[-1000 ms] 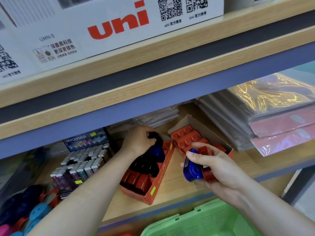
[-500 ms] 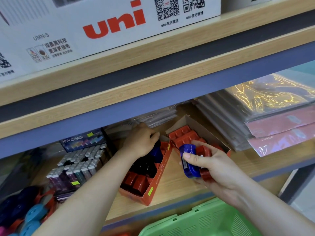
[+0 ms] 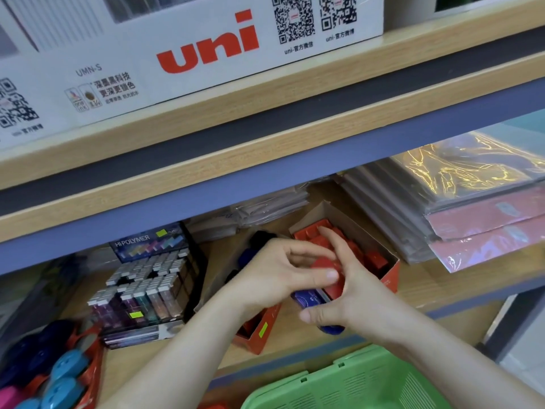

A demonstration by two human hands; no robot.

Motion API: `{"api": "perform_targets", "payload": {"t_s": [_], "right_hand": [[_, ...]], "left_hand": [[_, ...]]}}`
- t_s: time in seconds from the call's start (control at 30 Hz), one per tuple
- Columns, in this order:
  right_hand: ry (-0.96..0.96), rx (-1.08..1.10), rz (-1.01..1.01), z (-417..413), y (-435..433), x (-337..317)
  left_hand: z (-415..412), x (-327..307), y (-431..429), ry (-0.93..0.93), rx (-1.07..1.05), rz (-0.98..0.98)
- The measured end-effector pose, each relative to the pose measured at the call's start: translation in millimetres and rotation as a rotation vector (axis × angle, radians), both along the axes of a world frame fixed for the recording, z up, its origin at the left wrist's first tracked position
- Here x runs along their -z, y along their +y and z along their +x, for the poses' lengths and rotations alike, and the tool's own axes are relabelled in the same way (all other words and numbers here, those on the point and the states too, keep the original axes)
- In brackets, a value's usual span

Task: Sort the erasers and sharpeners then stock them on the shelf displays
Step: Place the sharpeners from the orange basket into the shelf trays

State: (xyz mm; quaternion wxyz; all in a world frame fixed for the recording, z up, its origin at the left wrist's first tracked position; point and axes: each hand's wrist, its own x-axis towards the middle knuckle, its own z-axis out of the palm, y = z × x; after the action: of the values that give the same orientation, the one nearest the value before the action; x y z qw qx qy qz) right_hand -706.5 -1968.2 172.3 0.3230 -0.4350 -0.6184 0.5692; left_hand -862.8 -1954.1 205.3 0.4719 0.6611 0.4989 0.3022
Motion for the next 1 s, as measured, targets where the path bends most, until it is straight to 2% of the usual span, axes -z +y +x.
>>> {"api": "perform_targets", "payload": {"t_s": [0.07,0.17,0.33,0.47,0.57,0.67,0.87,1.0], "right_hand": [[-0.08,0.005,-0.042,8.7,1.8,3.6],[-0.236,-0.072,-0.153,24.2,2.0,7.0],[-0.234,-0.141,-0.244,41.2,2.4,5.8],[-0.421,-0.201,-0.194,57.4,5.6,3.9],[-0.457,-0.156,-0.21,76.9,8.0,2.6],[-0.418,-0.066,-0.208,90.8,10.4,3.2],[-0.234,0.071,-0.233,100.9,13.7,0.5],[-0.124,0.187,-0.249,99.4,17.8,-1.1]], "left_hand": [[-4.4,0.9,7.5,-0.135,-0.177,0.028],[-4.1,9.3,22.5,-0.06,-0.382,0.108],[24.6,30.7,47.4,0.143,-0.285,0.127],[44.2,30.4,50.4,0.414,-0.224,0.239],[48.5,35.1,43.7,0.51,-0.165,0.279],[51.3,41.6,40.4,0.531,-0.127,0.266],[65.3,50.1,35.9,0.63,-0.104,0.353],[67.8,60.4,34.8,0.626,-0.093,0.425]]}}
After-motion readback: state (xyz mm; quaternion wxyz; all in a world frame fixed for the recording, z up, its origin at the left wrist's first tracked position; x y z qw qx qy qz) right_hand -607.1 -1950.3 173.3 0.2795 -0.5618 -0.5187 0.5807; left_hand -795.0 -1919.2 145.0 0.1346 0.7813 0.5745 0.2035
